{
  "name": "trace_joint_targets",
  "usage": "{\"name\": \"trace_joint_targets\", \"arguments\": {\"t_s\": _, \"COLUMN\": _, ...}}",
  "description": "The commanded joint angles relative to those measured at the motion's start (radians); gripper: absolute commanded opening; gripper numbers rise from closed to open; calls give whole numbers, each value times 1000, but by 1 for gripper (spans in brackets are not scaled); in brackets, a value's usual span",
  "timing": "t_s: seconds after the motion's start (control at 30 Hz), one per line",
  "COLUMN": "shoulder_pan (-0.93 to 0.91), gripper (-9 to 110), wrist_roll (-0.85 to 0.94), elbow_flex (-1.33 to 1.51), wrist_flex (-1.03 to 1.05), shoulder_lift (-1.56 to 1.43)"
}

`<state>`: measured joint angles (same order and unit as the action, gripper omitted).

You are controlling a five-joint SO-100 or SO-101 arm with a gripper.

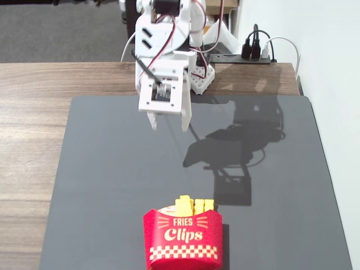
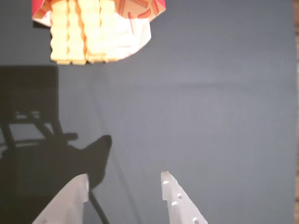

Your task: Grab a fry

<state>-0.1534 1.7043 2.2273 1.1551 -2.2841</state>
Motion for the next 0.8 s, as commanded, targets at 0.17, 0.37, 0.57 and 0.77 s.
{"name": "trace_joint_targets", "arguments": {"t_s": 0.17, "shoulder_pan": 44, "gripper": 22, "wrist_roll": 11, "elbow_flex": -305, "wrist_flex": -44, "shoulder_lift": 364}}
{"name": "trace_joint_targets", "arguments": {"t_s": 0.37, "shoulder_pan": 75, "gripper": 22, "wrist_roll": 2, "elbow_flex": -523, "wrist_flex": -23, "shoulder_lift": 592}}
{"name": "trace_joint_targets", "arguments": {"t_s": 0.57, "shoulder_pan": 89, "gripper": 22, "wrist_roll": 2, "elbow_flex": -670, "wrist_flex": -21, "shoulder_lift": 750}}
{"name": "trace_joint_targets", "arguments": {"t_s": 0.77, "shoulder_pan": 103, "gripper": 21, "wrist_roll": -5, "elbow_flex": -742, "wrist_flex": -38, "shoulder_lift": 861}}
